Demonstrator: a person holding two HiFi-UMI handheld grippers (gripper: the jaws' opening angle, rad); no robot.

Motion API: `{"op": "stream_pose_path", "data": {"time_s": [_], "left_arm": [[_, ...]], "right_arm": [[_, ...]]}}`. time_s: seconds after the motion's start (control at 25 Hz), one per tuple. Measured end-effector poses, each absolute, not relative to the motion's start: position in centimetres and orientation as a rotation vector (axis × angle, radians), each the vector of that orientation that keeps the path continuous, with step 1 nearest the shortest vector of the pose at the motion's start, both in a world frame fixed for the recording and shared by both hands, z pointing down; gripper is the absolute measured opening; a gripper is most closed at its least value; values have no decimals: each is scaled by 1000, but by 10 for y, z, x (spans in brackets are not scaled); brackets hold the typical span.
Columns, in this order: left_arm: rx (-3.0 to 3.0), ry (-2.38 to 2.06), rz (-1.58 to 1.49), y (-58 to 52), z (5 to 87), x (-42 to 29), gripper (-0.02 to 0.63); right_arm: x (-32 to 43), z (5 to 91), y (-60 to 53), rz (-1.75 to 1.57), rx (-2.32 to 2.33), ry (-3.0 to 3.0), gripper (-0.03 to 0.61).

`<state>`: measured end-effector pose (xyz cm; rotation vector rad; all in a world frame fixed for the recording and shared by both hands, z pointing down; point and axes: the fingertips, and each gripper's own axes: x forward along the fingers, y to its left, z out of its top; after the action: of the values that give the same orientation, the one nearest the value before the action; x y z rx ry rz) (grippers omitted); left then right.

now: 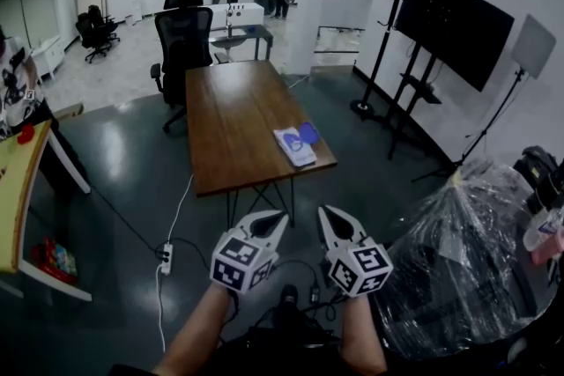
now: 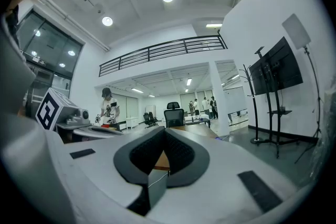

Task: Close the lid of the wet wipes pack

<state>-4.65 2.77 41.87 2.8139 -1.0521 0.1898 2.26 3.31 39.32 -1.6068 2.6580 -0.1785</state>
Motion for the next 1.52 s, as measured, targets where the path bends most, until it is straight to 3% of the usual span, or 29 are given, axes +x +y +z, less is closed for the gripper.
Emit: {"op": "stream_pose_path", "data": {"time_s": [0.92, 1.52], "left_arm": [[2647, -1239, 373, -216, 463, 37, 6], [2584, -1231, 491, -340, 517, 42, 6]], "right_arm": [[121, 442, -215, -334, -1453, 2787, 8], [154, 498, -349, -404, -1600, 2833, 8]]}}
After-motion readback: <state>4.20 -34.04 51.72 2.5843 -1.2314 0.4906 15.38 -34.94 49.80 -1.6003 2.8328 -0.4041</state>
